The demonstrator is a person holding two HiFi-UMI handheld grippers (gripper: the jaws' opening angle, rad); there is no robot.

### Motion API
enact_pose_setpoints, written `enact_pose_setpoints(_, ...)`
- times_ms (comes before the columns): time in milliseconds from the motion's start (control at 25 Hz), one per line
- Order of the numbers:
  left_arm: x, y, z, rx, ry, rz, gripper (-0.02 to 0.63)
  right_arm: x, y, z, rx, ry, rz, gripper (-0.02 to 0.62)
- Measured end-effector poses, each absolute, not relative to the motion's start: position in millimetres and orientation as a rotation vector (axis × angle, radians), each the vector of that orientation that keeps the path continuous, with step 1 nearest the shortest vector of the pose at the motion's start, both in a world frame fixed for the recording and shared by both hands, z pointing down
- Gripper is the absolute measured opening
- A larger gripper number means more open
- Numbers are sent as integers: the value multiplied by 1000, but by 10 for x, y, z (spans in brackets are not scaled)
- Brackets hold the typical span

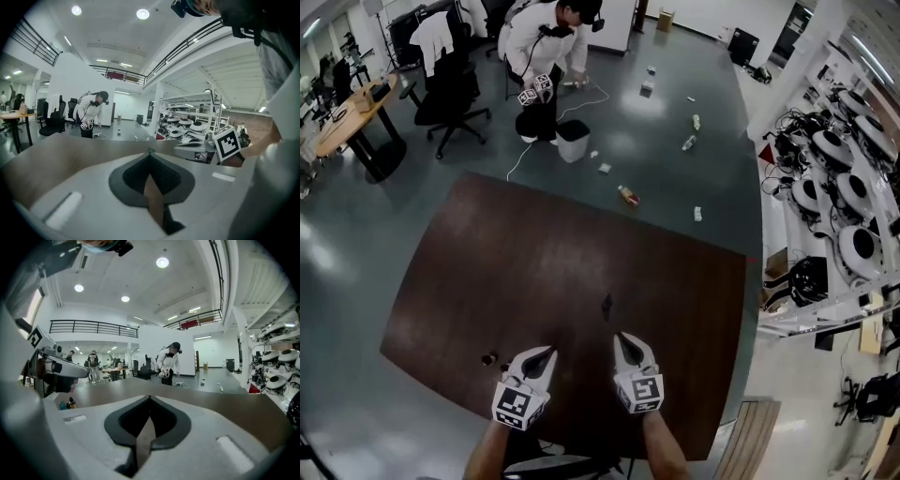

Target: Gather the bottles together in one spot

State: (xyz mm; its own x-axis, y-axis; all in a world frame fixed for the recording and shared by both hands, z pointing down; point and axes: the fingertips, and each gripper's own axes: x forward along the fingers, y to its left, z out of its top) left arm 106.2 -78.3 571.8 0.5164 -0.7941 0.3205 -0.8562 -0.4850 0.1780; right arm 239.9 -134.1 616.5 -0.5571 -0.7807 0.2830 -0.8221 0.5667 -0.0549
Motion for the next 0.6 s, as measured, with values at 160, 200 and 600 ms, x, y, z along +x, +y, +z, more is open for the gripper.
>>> enact_pose_setpoints(160,1057,-861,5747,2420,-1381,309,1,2357,-1479,6227,1325,-2576,262,2)
enact_pose_setpoints(200,1058,-860,5775,2412,-1379,314,2,2352,-1507,6238,1322,-2579,261,2)
enact_pose_setpoints(600,1127,-786,5988,2380,-1354,310,2,2314,-1747,6556,1292,-2569,329,89)
